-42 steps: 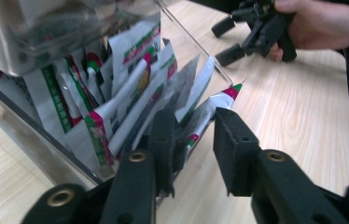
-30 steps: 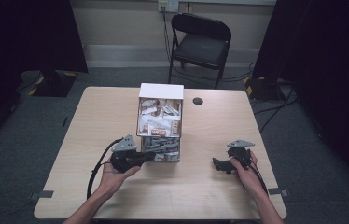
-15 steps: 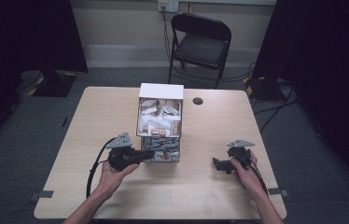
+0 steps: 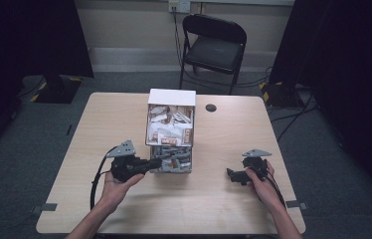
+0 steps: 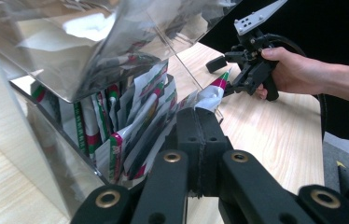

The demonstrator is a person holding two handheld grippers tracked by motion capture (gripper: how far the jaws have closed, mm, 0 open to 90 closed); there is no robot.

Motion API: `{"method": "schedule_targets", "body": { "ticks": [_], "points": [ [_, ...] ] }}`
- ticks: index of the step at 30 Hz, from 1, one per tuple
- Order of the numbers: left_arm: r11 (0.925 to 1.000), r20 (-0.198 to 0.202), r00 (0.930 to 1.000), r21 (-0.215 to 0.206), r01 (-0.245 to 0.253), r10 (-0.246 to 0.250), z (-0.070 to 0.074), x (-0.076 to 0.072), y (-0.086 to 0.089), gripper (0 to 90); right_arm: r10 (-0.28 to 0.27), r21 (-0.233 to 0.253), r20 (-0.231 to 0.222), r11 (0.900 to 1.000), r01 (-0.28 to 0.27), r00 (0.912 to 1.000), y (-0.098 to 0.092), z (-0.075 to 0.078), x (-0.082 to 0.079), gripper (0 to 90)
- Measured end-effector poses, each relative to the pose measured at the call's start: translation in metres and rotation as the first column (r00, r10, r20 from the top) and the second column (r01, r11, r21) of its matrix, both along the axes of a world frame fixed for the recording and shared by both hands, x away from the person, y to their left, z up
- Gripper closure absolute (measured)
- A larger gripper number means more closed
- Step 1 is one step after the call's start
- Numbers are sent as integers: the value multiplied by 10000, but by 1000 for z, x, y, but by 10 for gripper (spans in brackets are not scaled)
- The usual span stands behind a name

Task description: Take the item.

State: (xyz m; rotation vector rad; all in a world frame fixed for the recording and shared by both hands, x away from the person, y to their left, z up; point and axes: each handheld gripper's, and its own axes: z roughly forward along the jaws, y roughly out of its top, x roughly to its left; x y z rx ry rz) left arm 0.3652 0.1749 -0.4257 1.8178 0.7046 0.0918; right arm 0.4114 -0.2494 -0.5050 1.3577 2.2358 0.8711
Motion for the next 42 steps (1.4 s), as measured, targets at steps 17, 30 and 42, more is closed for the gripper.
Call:
{"method": "schedule_targets", "body": {
  "ticks": [17, 30, 42],
  "points": [
    [9999, 122, 9999, -120, 25, -23, 10, -9, 7, 900, -2, 3, -2, 10000, 2, 10000, 0, 0, 0, 0],
    [9997, 98, 9999, 225, 83, -85, 16, -15, 9, 900, -5, 2, -2, 10000, 5, 10000, 0, 0, 0, 0],
    [9998, 238, 9997, -186, 12, -8, 29, -26, 29, 900, -3, 1, 1, 10000, 3, 10000, 0, 0, 0, 0]
  ]
}}
